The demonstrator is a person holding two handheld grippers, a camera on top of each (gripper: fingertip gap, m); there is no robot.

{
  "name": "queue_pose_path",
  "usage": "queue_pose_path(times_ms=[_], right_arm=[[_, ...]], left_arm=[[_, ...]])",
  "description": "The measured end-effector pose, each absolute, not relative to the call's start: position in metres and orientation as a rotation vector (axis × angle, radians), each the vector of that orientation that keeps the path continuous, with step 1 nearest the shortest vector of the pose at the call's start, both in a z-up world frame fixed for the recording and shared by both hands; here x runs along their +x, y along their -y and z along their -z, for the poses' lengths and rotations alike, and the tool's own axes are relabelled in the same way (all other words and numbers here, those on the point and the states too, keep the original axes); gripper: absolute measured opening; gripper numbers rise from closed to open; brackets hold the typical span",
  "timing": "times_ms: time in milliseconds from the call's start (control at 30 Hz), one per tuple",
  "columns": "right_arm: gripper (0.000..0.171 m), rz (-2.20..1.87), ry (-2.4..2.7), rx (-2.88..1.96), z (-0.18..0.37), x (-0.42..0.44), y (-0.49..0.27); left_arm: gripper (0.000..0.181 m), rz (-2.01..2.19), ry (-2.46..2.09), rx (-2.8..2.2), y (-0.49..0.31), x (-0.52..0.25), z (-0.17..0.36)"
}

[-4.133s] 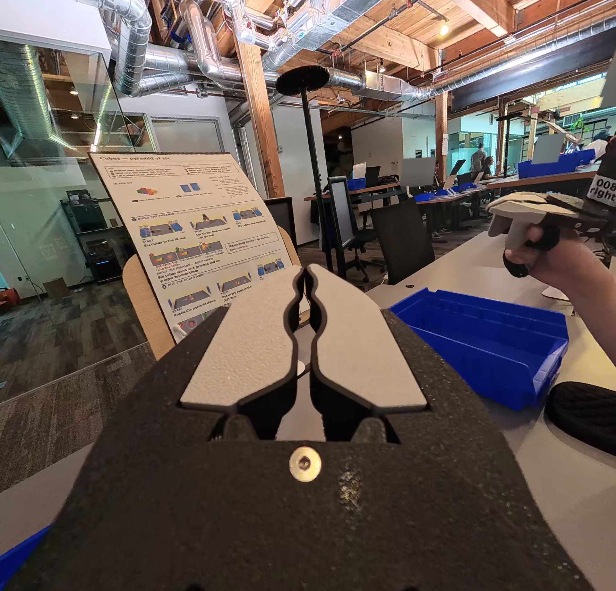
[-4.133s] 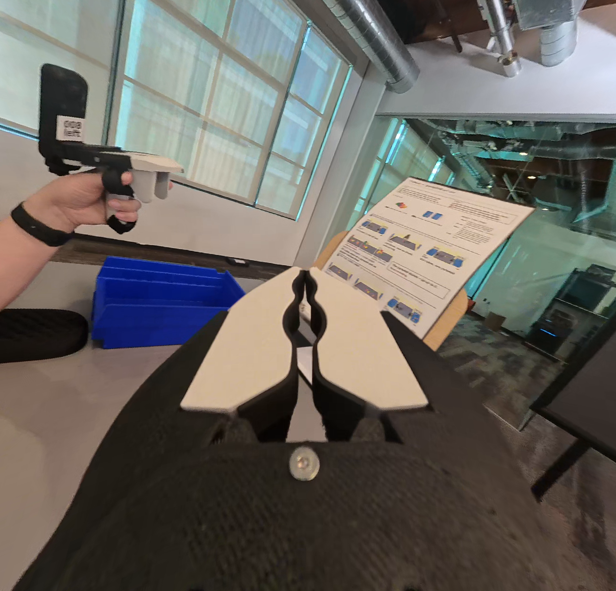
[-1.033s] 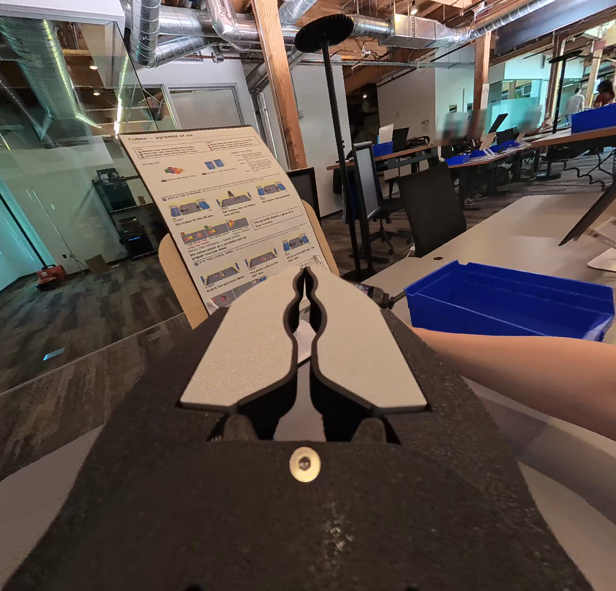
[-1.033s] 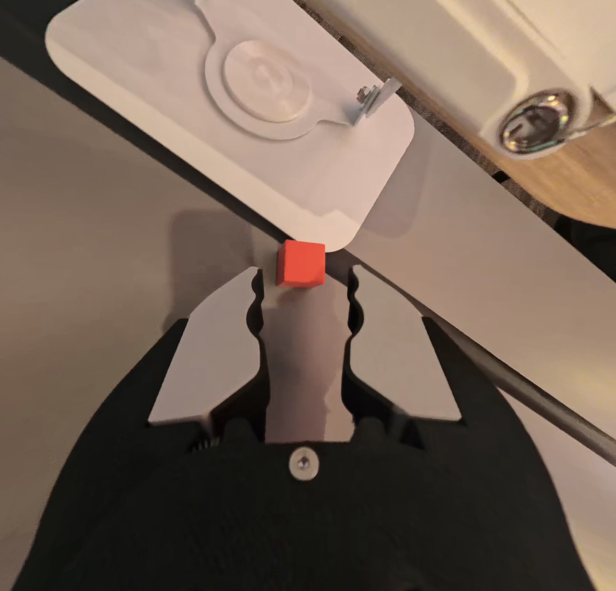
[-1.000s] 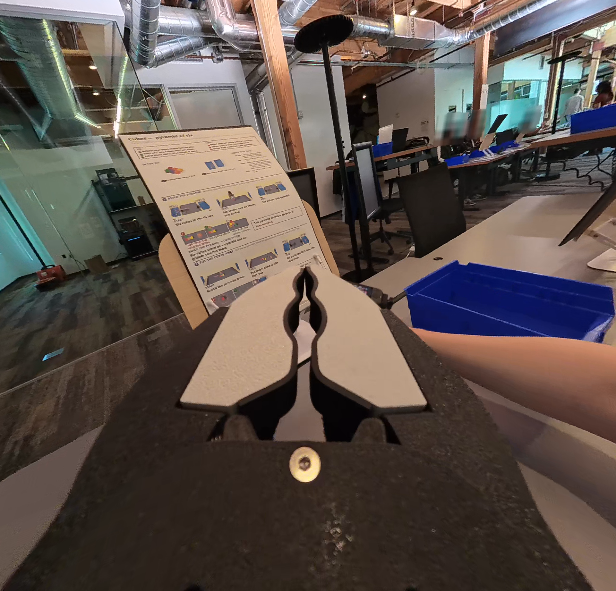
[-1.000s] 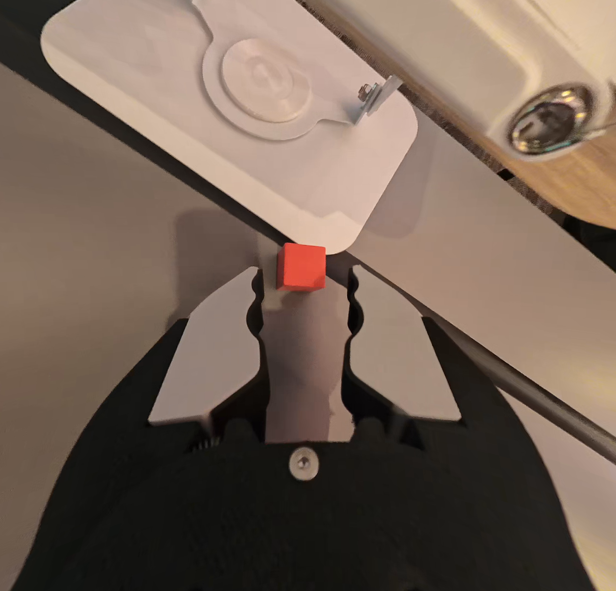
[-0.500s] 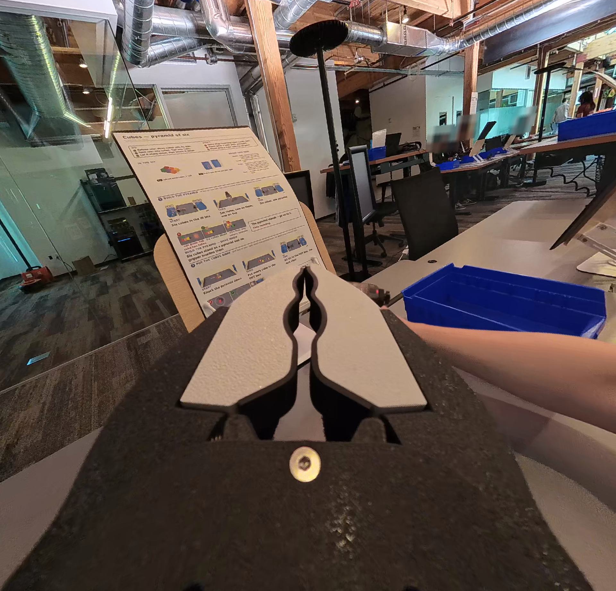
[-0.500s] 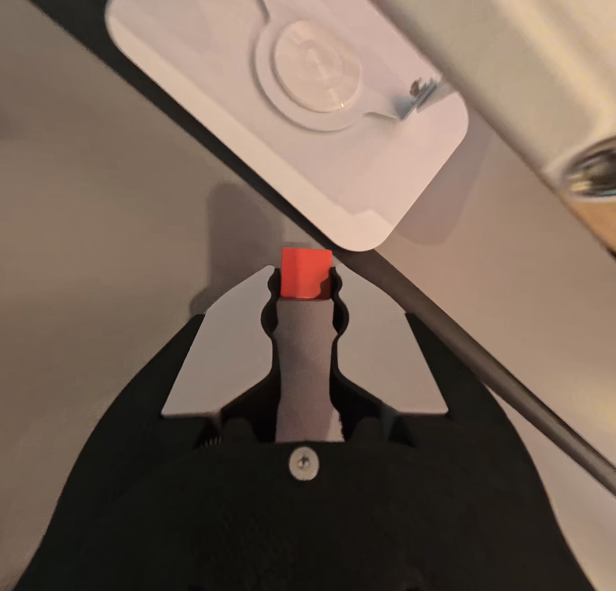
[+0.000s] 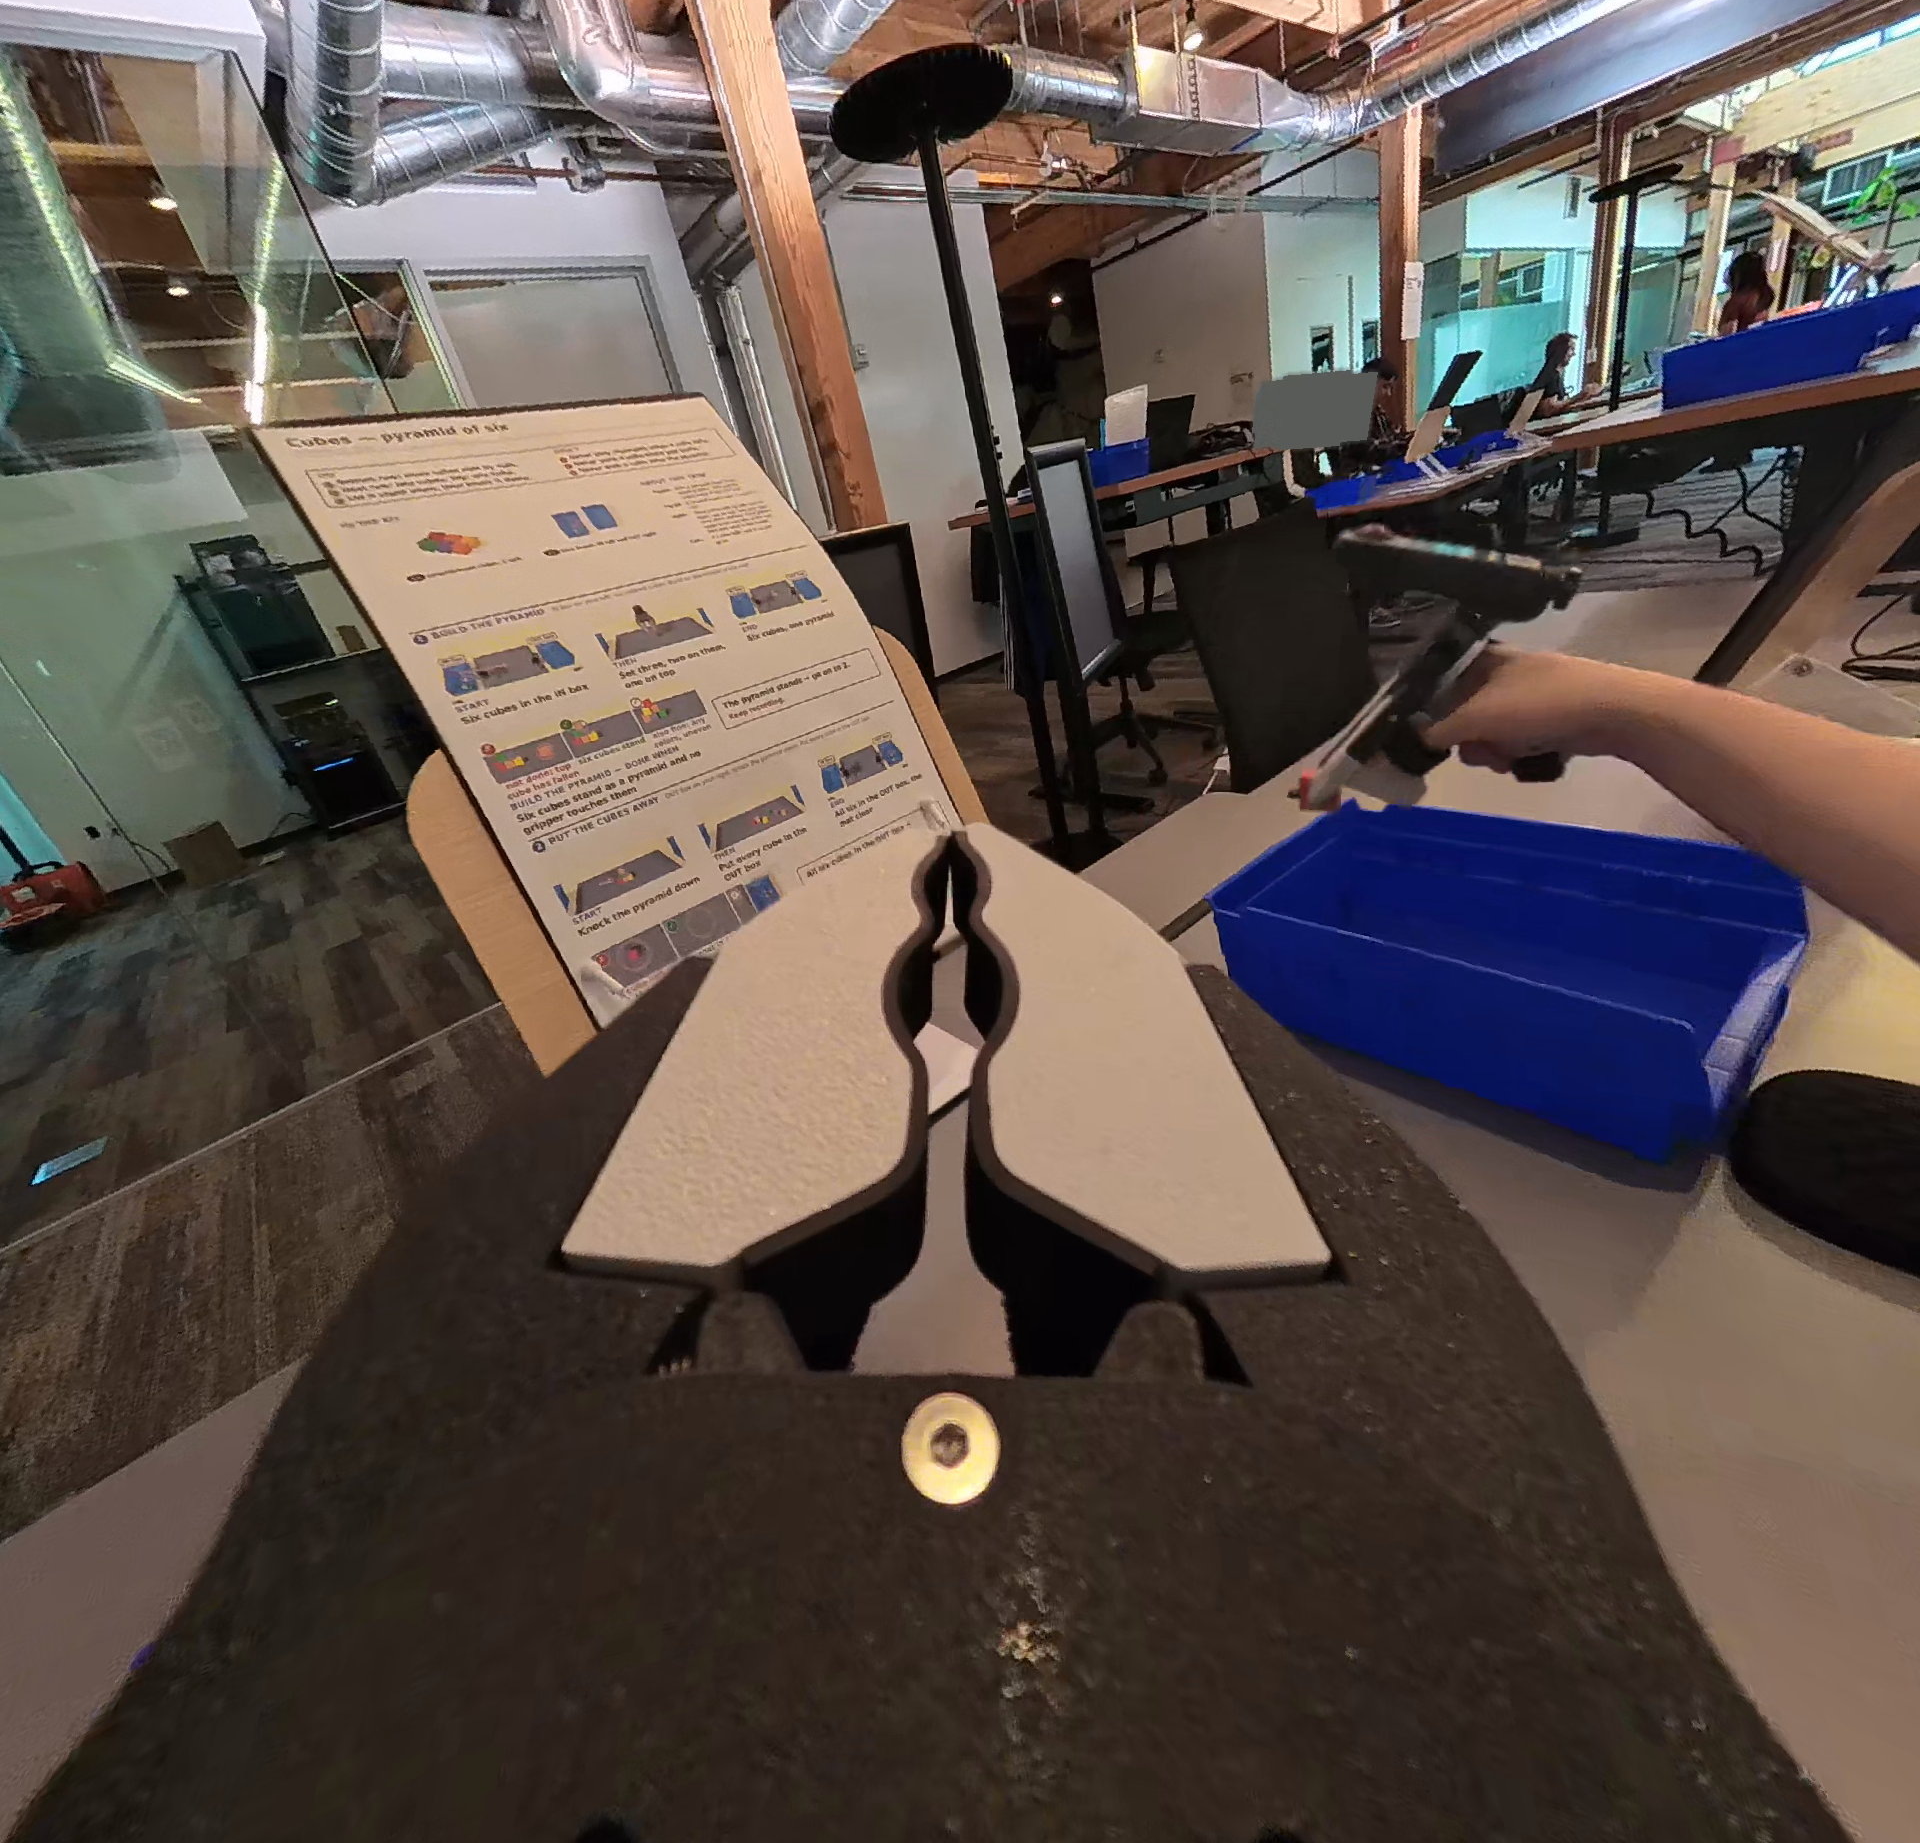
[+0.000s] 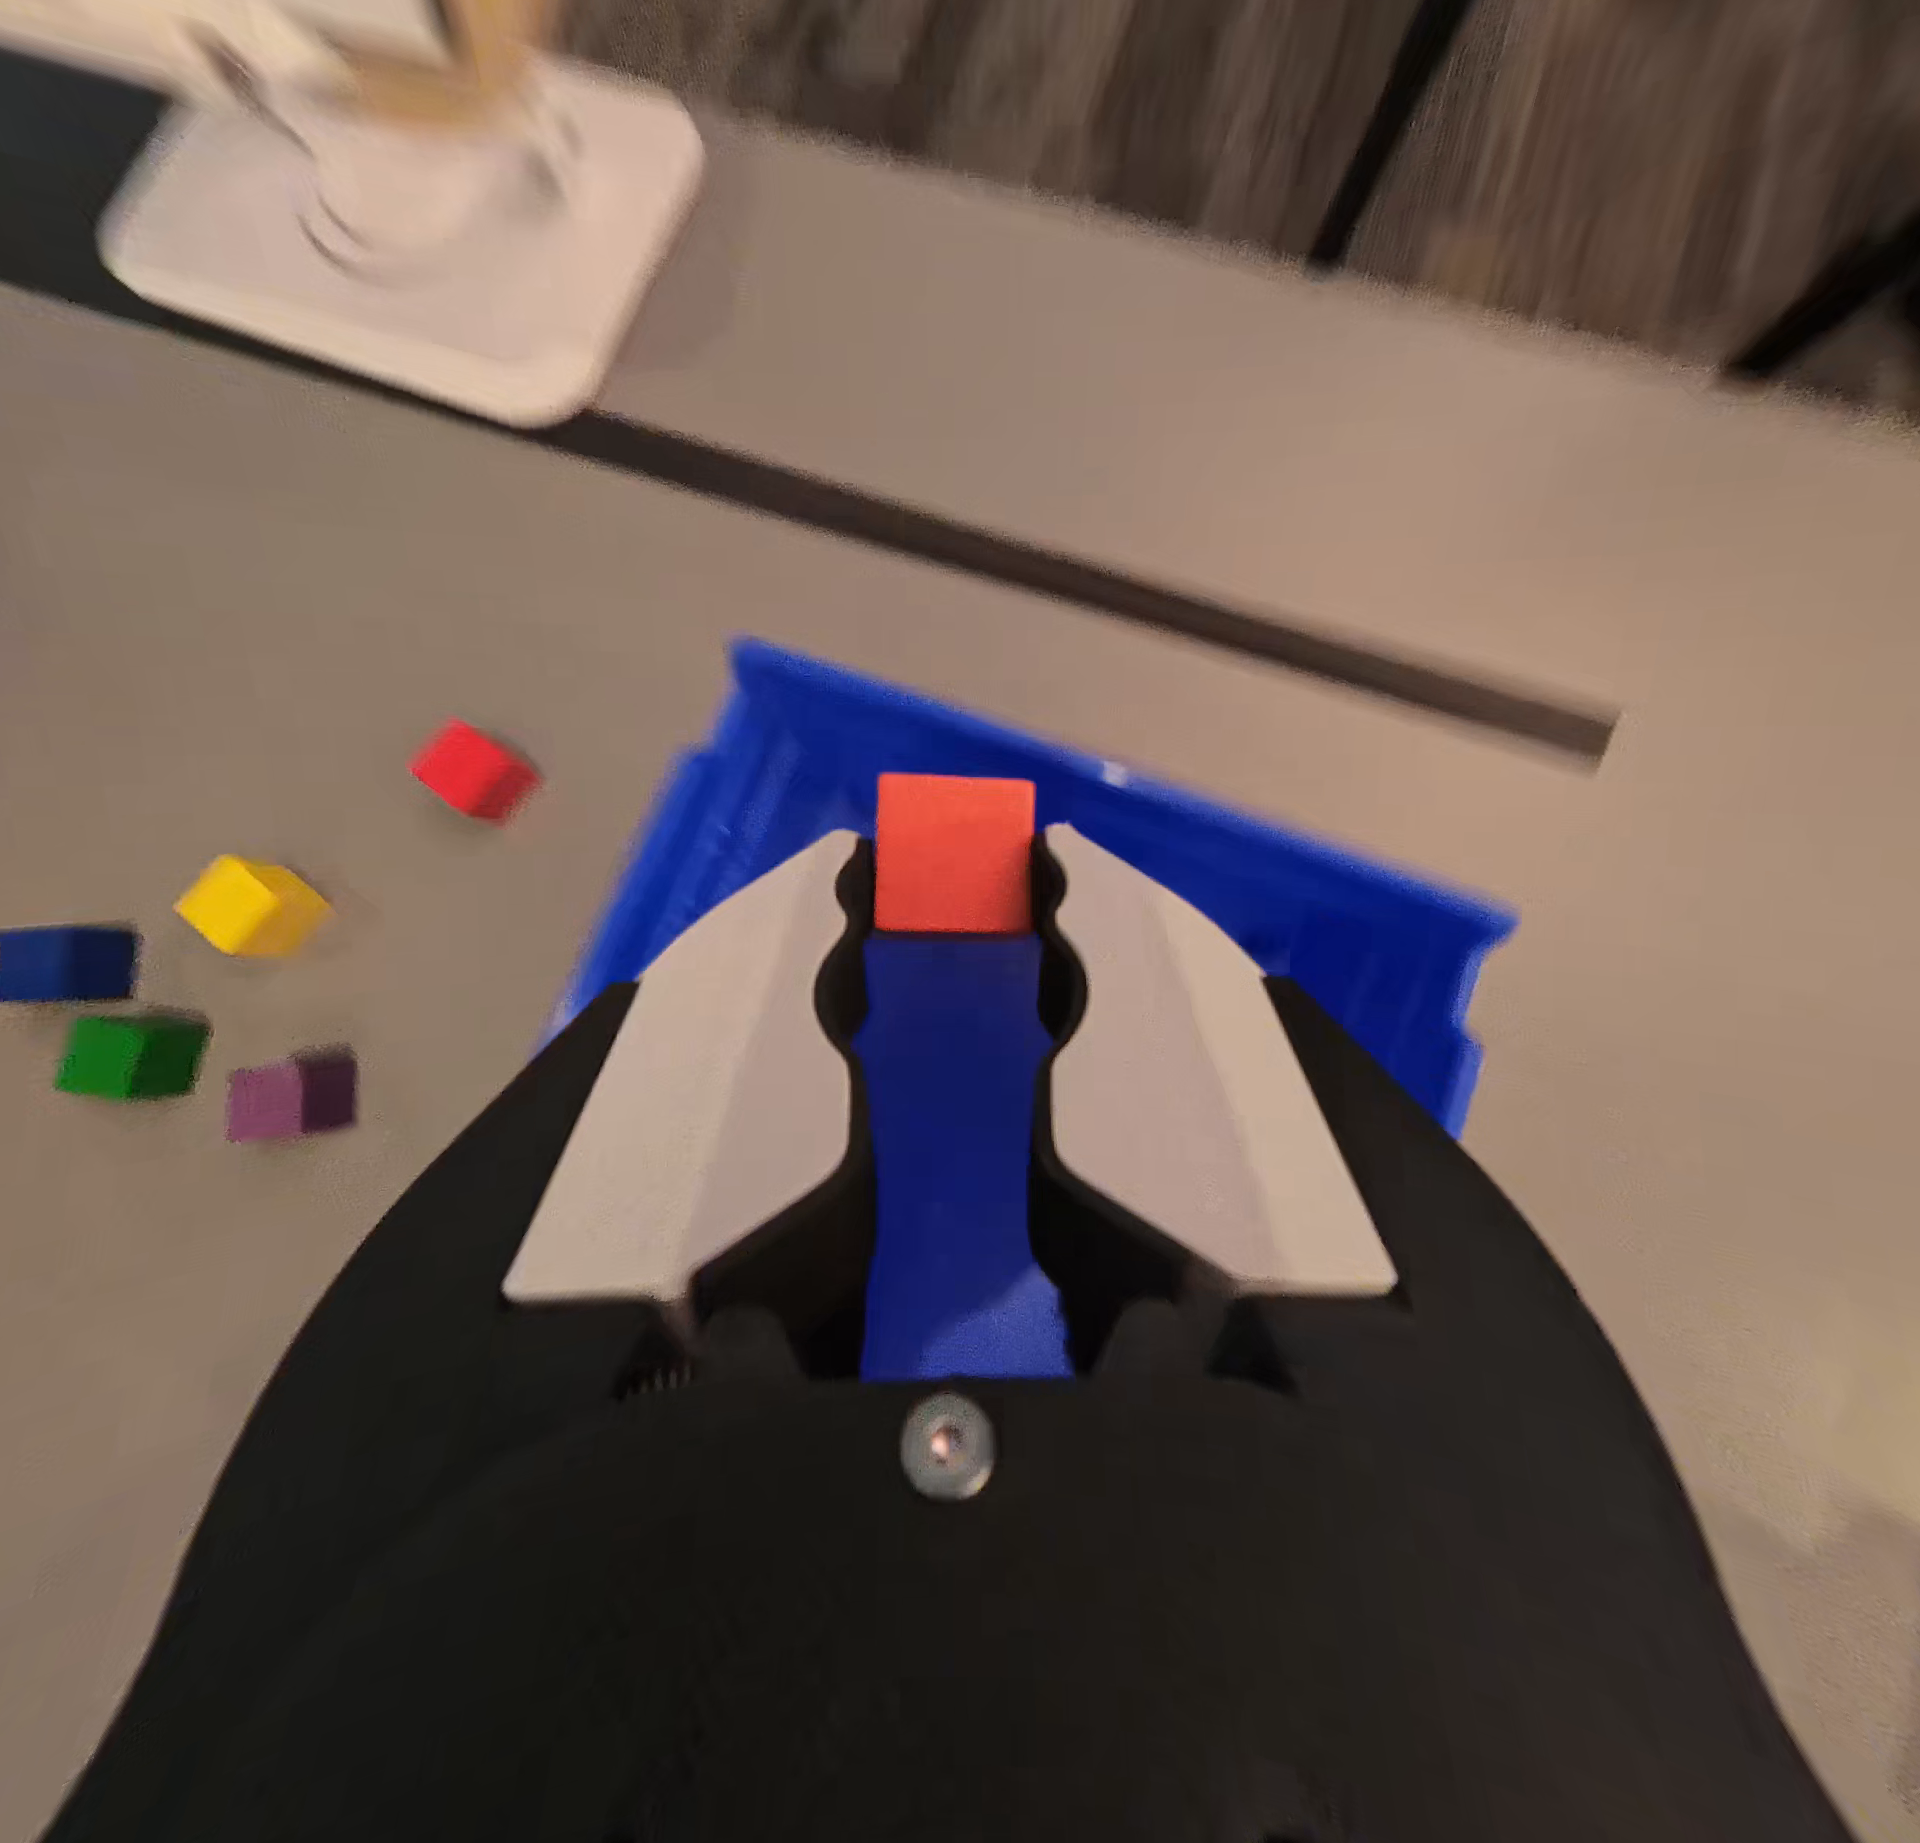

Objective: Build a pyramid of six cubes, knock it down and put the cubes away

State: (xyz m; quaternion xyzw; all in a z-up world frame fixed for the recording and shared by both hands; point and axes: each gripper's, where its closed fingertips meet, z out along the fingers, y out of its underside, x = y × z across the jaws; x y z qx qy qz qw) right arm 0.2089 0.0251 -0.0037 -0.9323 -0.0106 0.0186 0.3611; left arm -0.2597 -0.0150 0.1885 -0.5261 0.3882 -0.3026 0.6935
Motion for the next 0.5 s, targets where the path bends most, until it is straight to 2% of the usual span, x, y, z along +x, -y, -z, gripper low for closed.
queue_pose_path(times_ms=[100, 200, 433, 500], right_arm=[[0.03, 0.019, -0.118, -2.529, 0.074, 0.252, -0.005], [0.03, 0.044, -0.273, -2.505, 0.114, 0.27, 0.003], [0.031, 0.185, -0.231, -2.559, 0.144, 0.272, 0.012], [0.039, 0.202, -0.231, -2.563, 0.14, 0.273, 0.012]], left_arm=[[0.0, 0.671, -0.89, -1.176, 0.017, -0.252, -0.185], [0.0, 0.657, -0.913, -1.18, 0.02, -0.246, -0.182], [0.0, 0.635, -0.961, -1.188, 0.023, -0.235, -0.174], [0.0, 0.635, -0.968, -1.196, 0.022, -0.234, -0.172]])
